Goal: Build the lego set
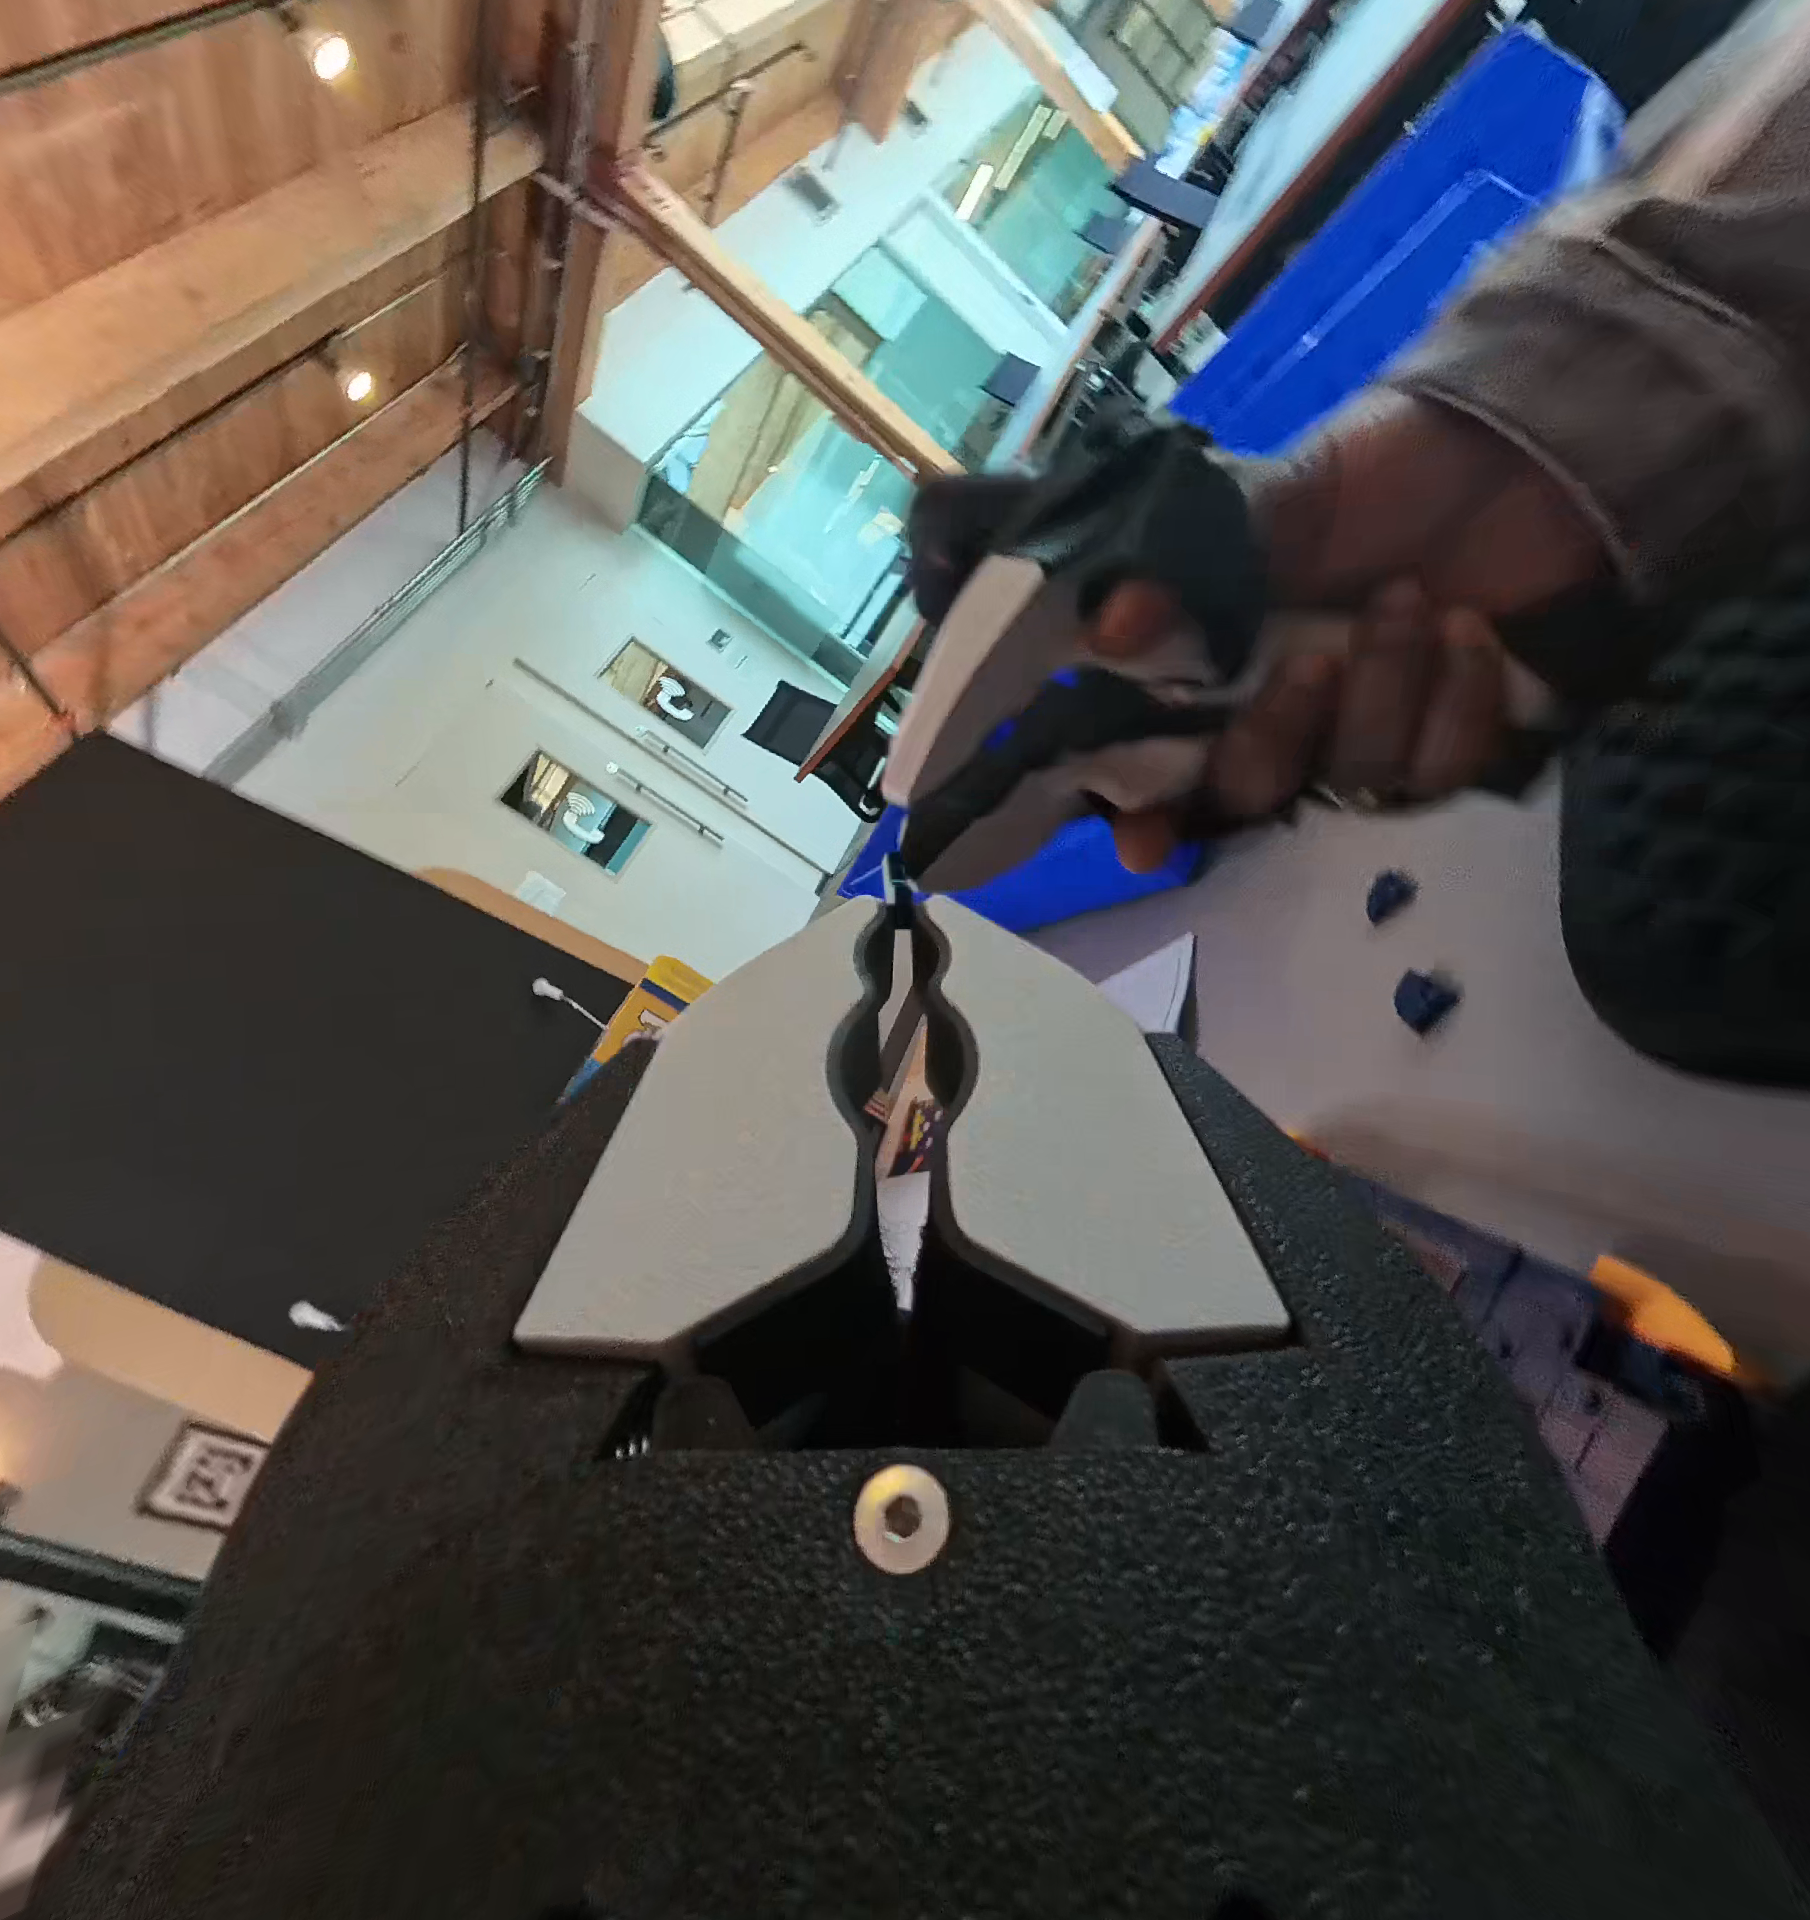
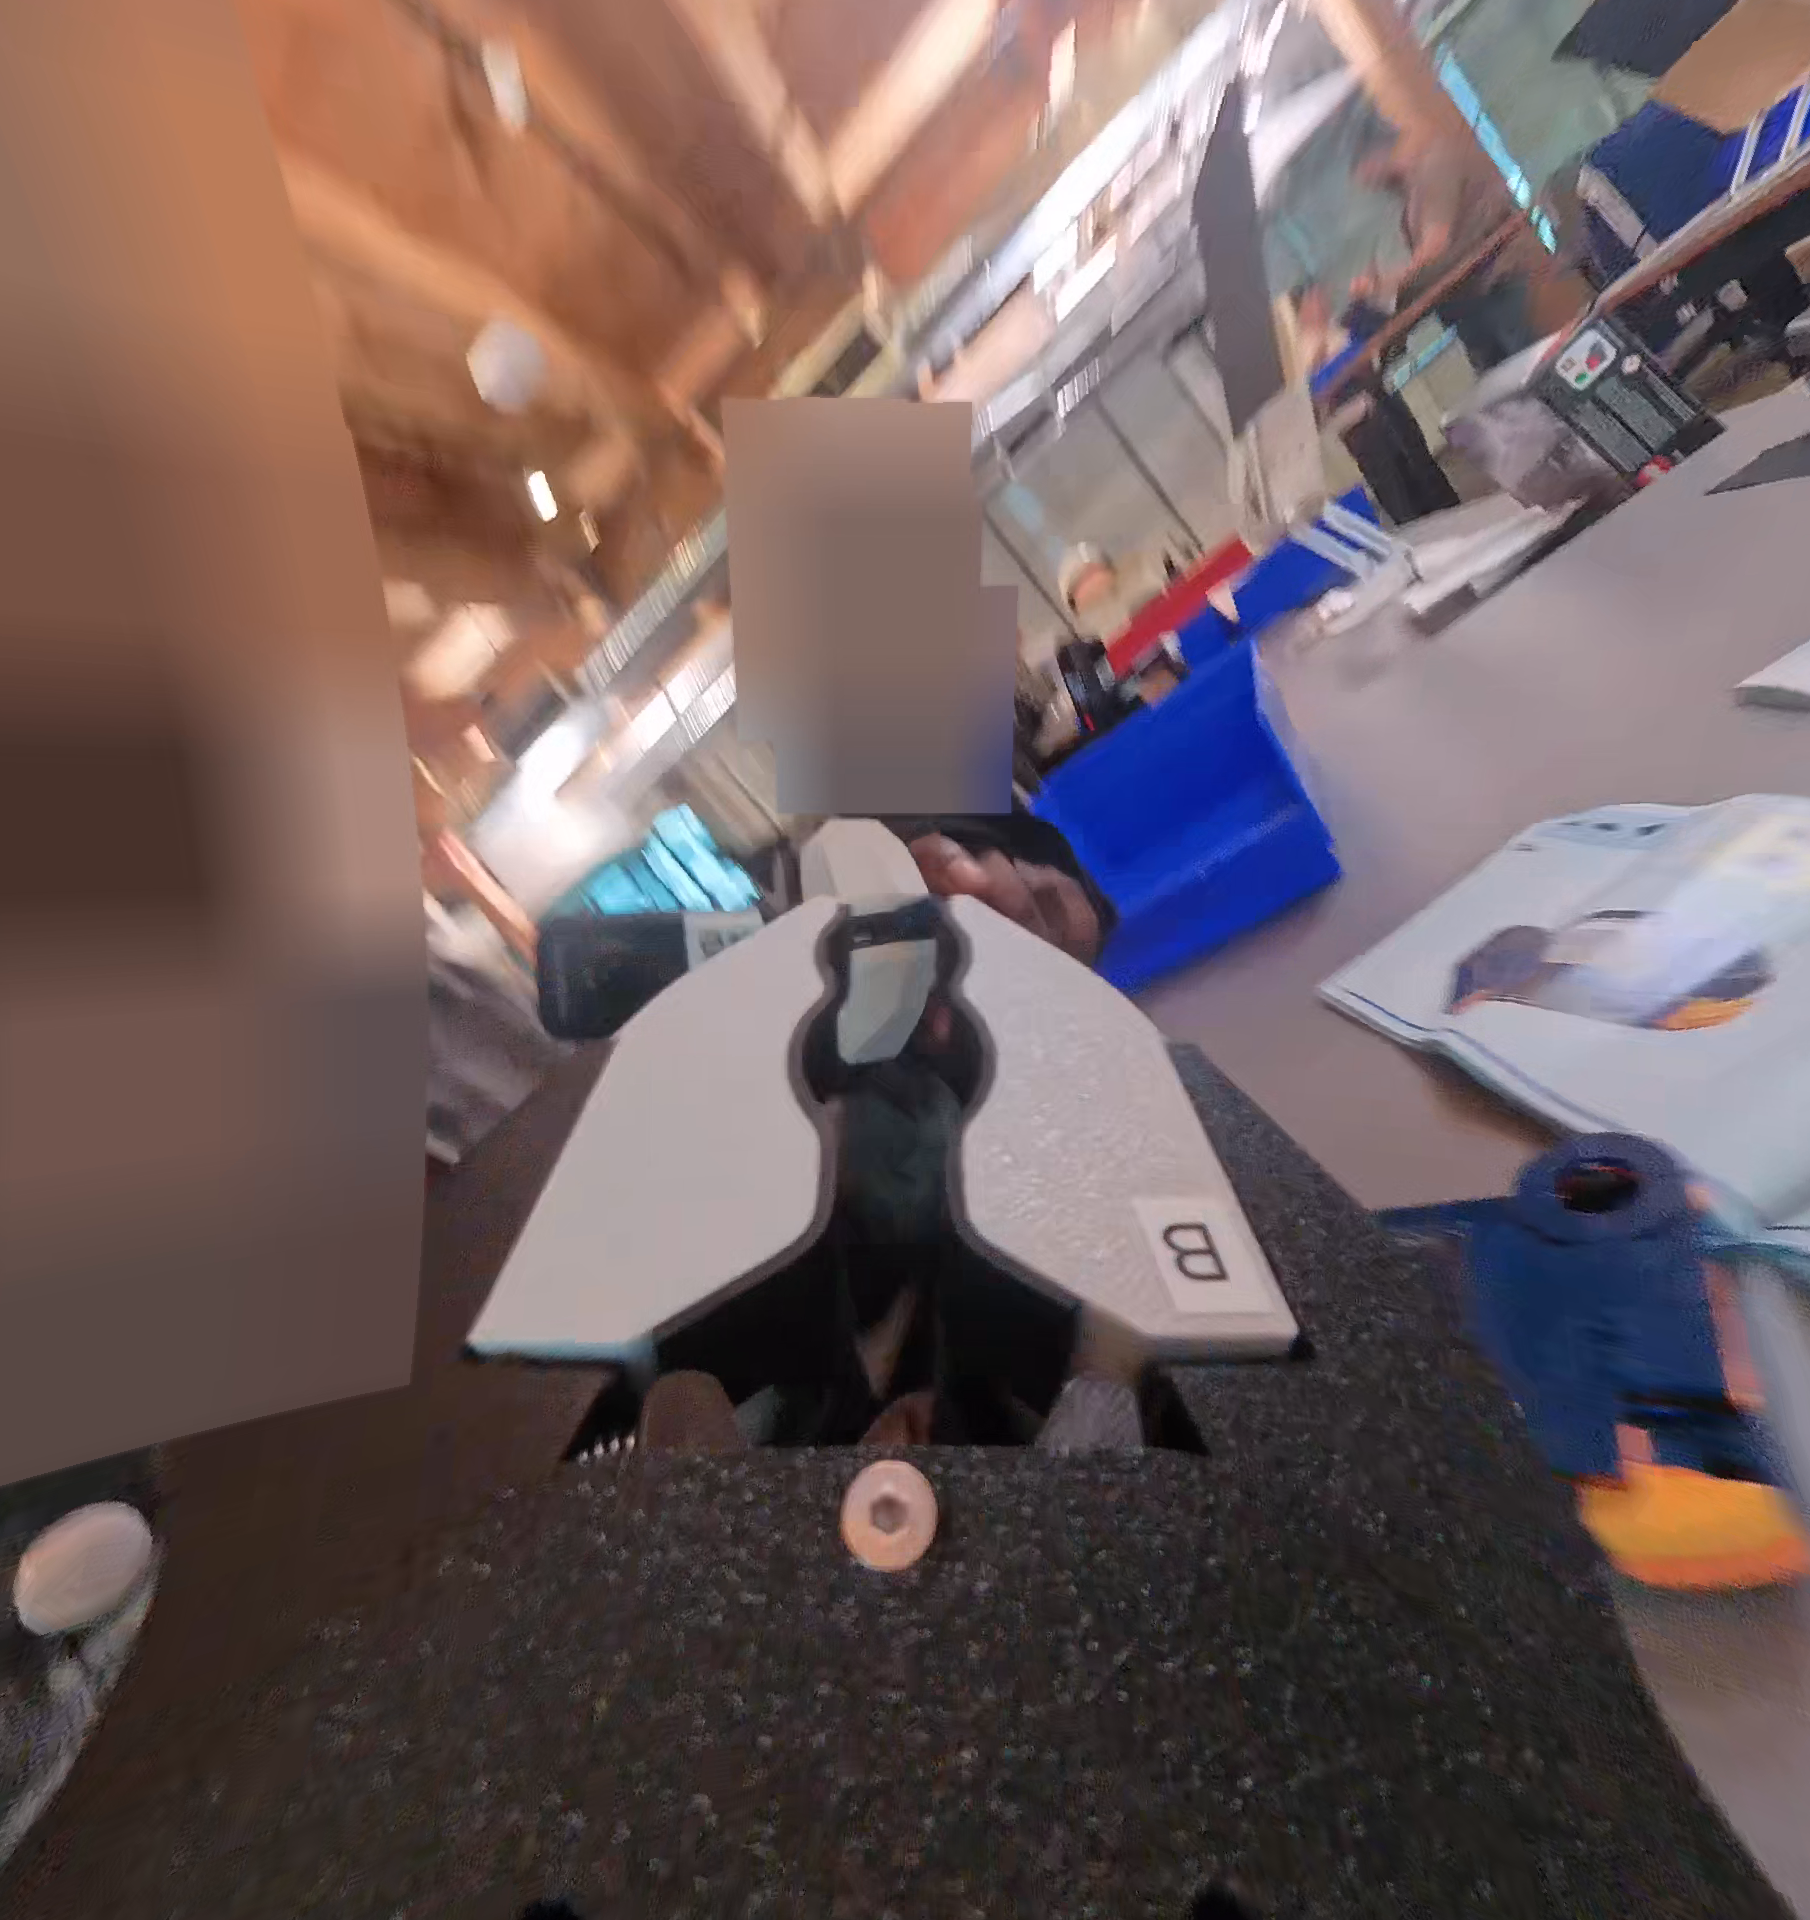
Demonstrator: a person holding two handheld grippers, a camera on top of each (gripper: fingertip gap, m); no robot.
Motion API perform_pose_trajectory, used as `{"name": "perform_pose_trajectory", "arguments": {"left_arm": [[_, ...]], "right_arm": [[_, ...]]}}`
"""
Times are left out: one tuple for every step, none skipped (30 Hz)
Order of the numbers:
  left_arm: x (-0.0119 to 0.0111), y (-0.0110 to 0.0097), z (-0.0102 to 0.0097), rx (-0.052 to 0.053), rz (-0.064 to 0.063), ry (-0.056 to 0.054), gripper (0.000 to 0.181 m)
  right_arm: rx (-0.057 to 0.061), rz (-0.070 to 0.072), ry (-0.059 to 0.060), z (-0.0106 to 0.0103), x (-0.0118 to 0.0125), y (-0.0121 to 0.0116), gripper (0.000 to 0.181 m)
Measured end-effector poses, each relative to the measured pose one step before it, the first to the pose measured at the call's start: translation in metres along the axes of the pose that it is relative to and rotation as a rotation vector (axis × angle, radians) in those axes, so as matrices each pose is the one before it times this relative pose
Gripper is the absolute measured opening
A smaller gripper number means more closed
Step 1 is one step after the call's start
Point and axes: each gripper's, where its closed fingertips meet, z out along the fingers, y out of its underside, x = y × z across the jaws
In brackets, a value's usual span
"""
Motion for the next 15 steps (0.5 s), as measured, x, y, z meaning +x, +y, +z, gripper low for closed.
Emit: {"name": "perform_pose_trajectory", "arguments": {"left_arm": [[0.00697,0.00115,-0.00120,-0.0026,0.0564,0.0442,0.002],[0.00712,0.00164,-0.00060,-0.0096,0.0575,0.0423,0.002],[0.00620,0.00217,-0.00005,-0.0168,0.0585,0.0343,0.002],[0.00573,0.00186,0.00031,-0.0171,0.0546,0.0299,0.002],[0.00480,0.00053,0.00044,-0.0088,0.0440,0.0263,0.002],[0.00413,-0.00061,0.00071,-0.0018,0.0289,0.0235,0.002],[0.00338,-0.00120,0.00082,0.0014,0.0198,0.0192,0.002],[0.00218,-0.00128,0.00092,0.0025,0.0161,0.0109,0.002],[0.00174,-0.00108,0.00085,0.0021,0.0162,0.0081,0.002],[0.00141,-0.00057,0.00084,-0.0011,0.0134,0.0064,0.003],[0.00098,-0.00027,0.00066,-0.0016,0.0071,0.0042,0.003],[0.00081,-0.00047,0.00035,0.0005,0.0038,0.0038,0.002],[0.00072,-0.00043,0.00010,0.0008,0.0022,0.0028,0.002],[0.00061,-0.00025,-0.00001,0.0000,0.0029,0.0033,0.003],[0.00053,-0.00008,-0.00002,-0.0019,0.0039,0.0033,0.003]], "right_arm": [[-0.0887,-0.0849,0.0112,-0.00220,-0.00269,0.00210,0.021],[-0.0941,-0.0849,0.0193,-0.00237,-0.00153,0.00191,0.023],[-0.0976,-0.0908,0.0297,-0.00232,-0.00024,0.00205,0.022],[-0.1032,-0.0889,0.0344,-0.00159,0.00050,0.00329,0.020],[-0.1080,-0.0828,0.0283,-0.00014,0.00015,0.00483,0.019],[-0.0945,-0.0678,0.0205,0.00135,-0.00028,0.00463,0.019],[-0.0808,-0.0505,0.0113,0.00247,-0.00008,0.00440,0.019],[-0.0642,-0.0327,0.0054,0.00300,0.00039,0.00402,0.018],[-0.0524,-0.0196,-0.0044,0.00305,0.00016,0.00392,0.019],[-0.0445,-0.0118,-0.0137,0.00290,-0.00045,0.00425,0.019],[-0.0372,-0.0061,-0.0087,0.00246,0.00019,0.00427,0.018],[-0.0307,-0.0052,-0.0091,0.00244,-0.00018,0.00420,0.018],[-0.0171,-0.0025,-0.0087,0.00213,-0.00044,0.00276,0.017],[-0.0051,0.0020,-0.0049,0.00166,0.00001,0.00134,0.016],[-0.0011,0.0029,-0.0047,0.00114,-0.00010,0.00089,0.013]]}}
